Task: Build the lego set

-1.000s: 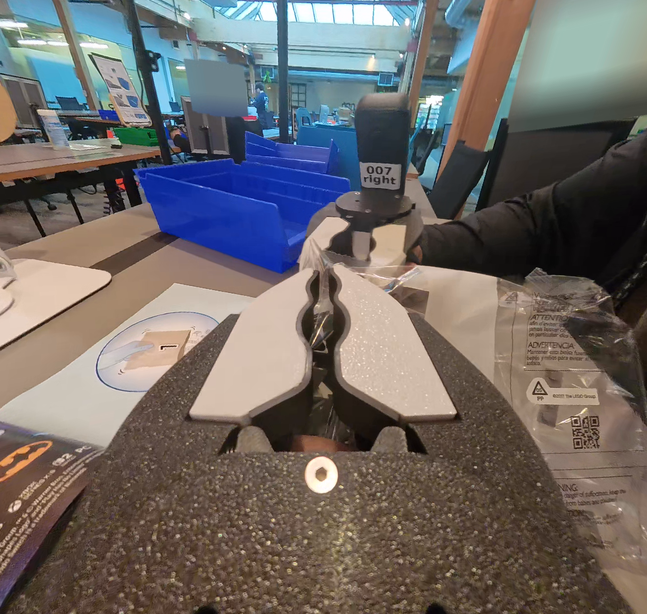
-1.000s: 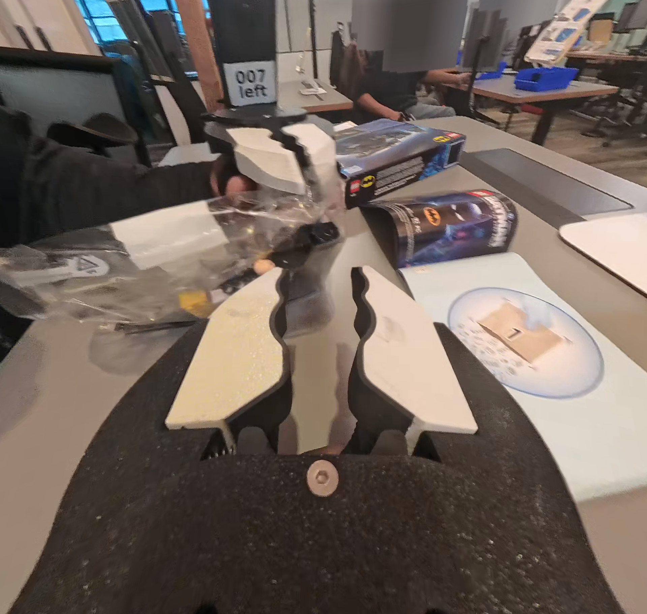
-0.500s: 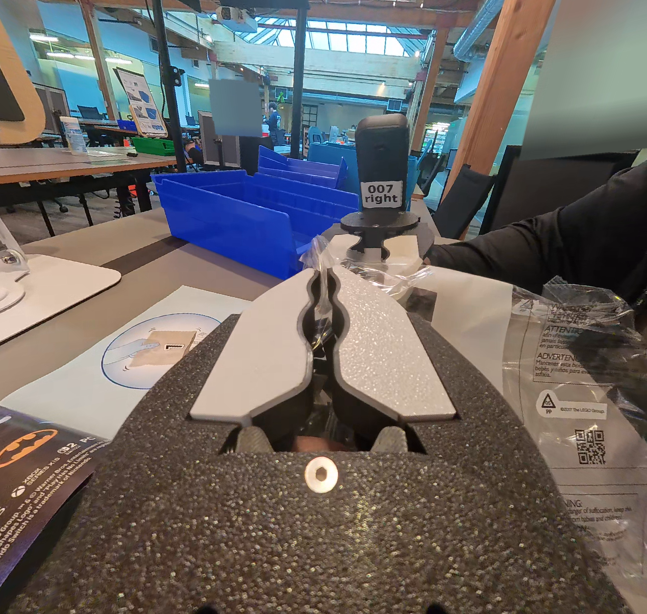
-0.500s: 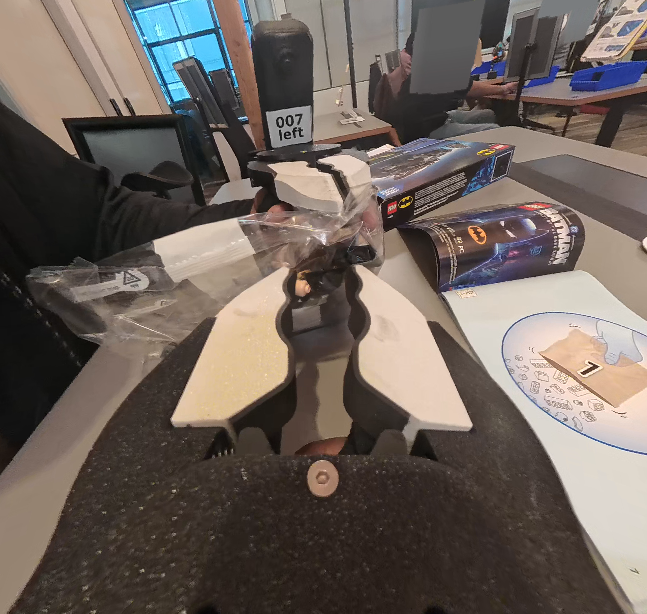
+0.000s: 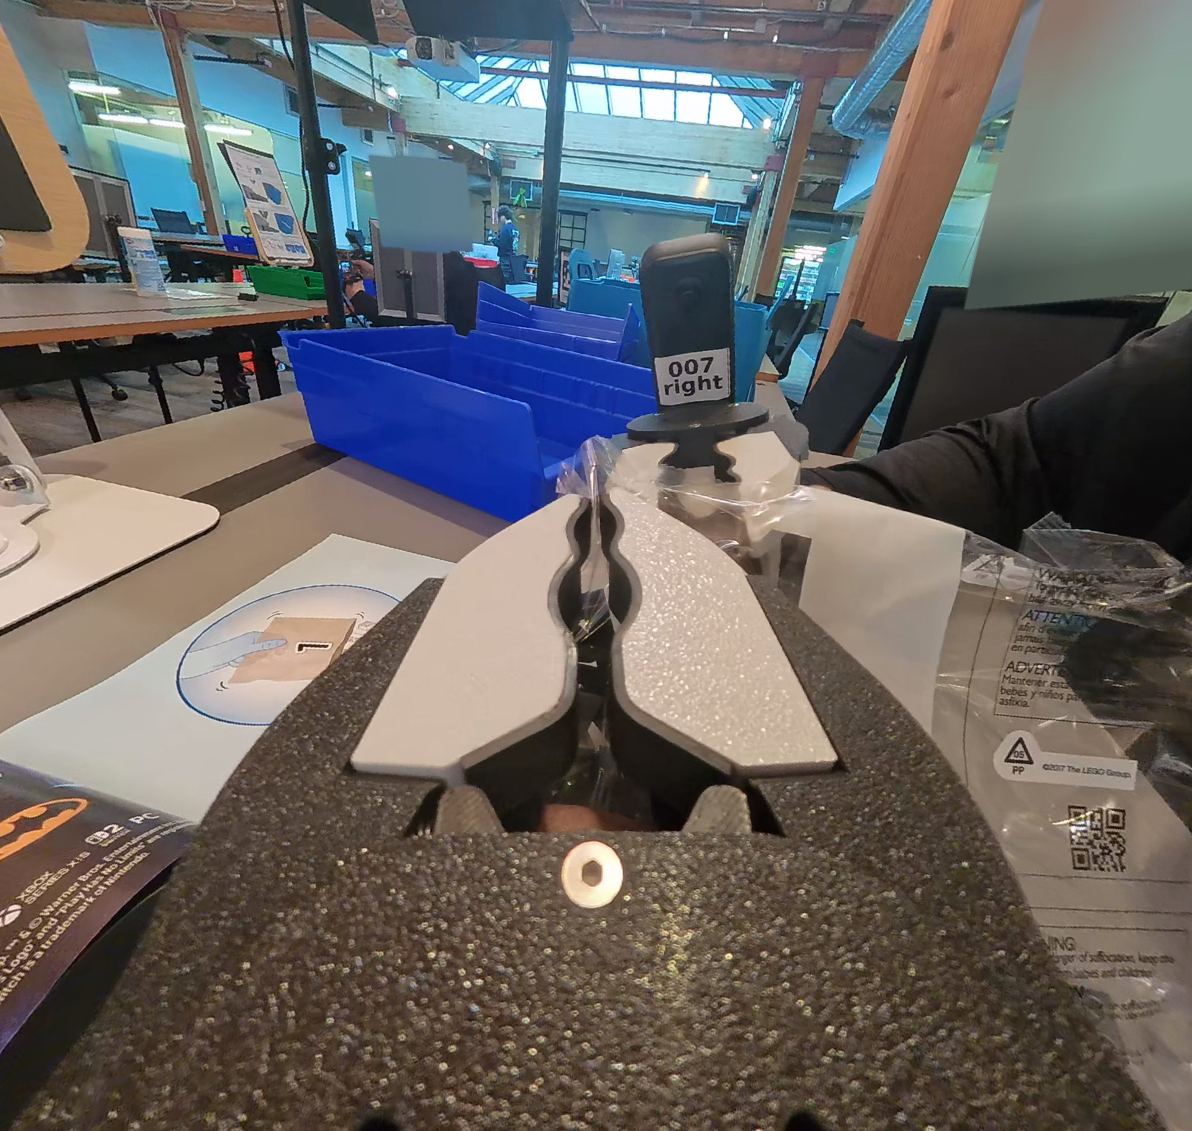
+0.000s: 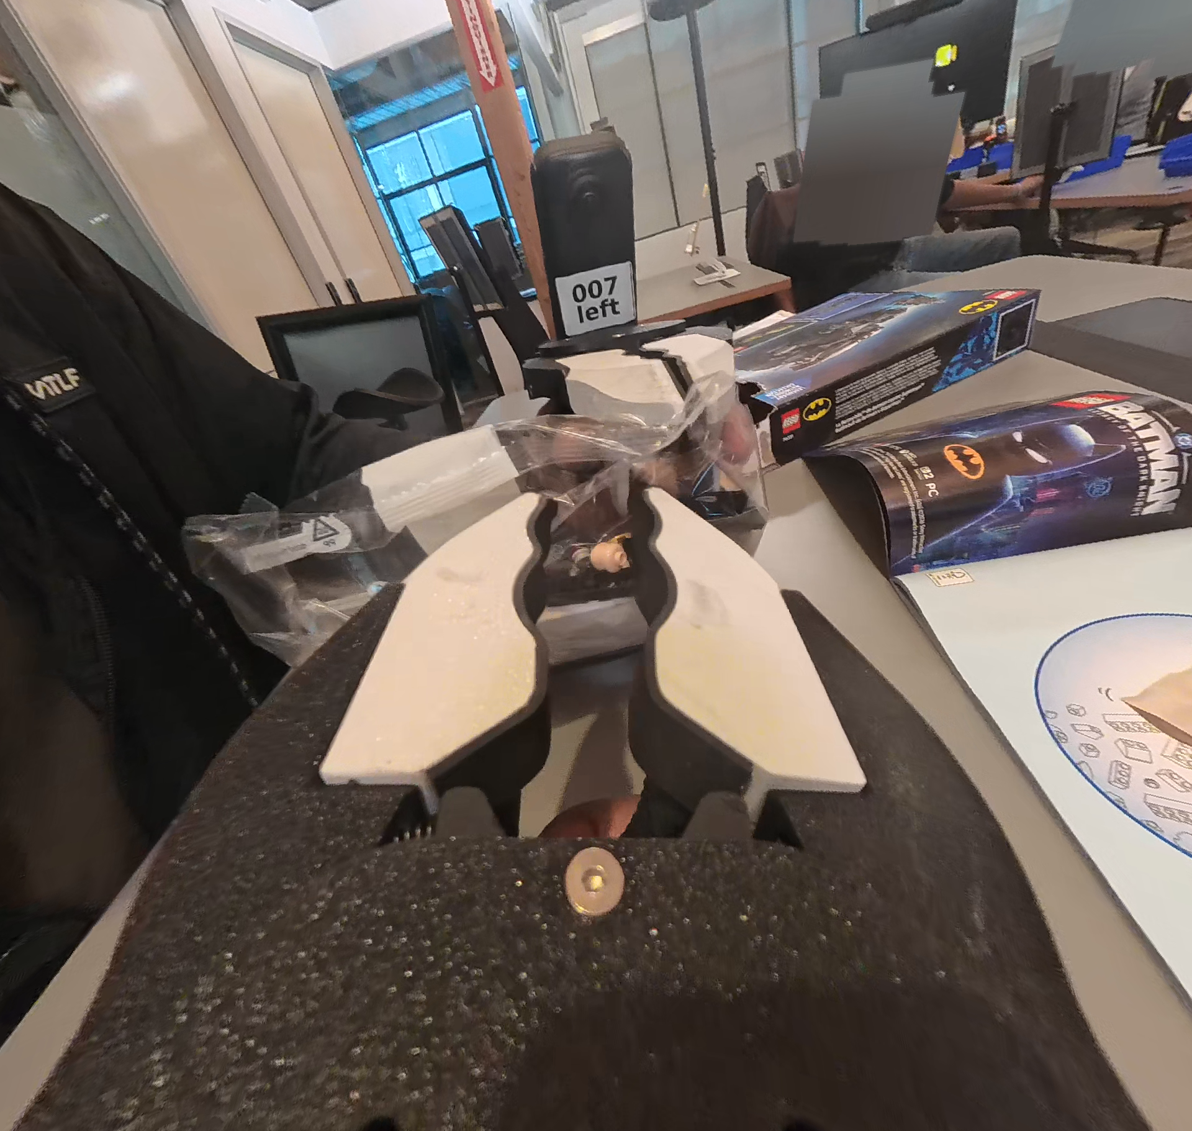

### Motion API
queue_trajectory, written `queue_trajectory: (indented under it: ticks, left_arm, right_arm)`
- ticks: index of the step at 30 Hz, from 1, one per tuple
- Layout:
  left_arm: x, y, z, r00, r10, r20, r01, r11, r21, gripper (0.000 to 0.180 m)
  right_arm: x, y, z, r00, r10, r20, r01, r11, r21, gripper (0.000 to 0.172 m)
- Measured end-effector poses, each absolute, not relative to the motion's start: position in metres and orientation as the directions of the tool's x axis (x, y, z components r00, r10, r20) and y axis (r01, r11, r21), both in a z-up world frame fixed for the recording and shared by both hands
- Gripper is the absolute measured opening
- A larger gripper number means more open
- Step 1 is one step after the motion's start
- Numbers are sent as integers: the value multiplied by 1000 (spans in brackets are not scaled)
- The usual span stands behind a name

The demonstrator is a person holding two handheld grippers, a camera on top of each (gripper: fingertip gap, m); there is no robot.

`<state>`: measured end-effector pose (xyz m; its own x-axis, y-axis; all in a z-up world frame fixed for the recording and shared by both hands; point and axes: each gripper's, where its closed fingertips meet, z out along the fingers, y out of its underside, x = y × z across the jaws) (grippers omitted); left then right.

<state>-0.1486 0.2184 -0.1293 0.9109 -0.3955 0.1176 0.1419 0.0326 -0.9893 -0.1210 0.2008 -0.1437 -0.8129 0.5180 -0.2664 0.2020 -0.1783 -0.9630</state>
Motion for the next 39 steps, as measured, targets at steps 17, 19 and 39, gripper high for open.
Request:
queue_trajectory:
  ticks: [17,19,39]
  left_arm:
    - [-148,218,-131,903,-407,135,157,19,-987,5]
    - [-152,217,-128,912,-388,136,158,24,-987,9]
    - [-112,204,-127,862,-506,29,-31,-110,-993,14]
  right_arm:
    - [-121,207,-141,-810,523,-266,185,-204,-961,2]
    - [-122,210,-141,-800,548,-245,164,-192,-968,1]
    - [-107,209,-125,-830,540,-139,86,-123,-989,0]
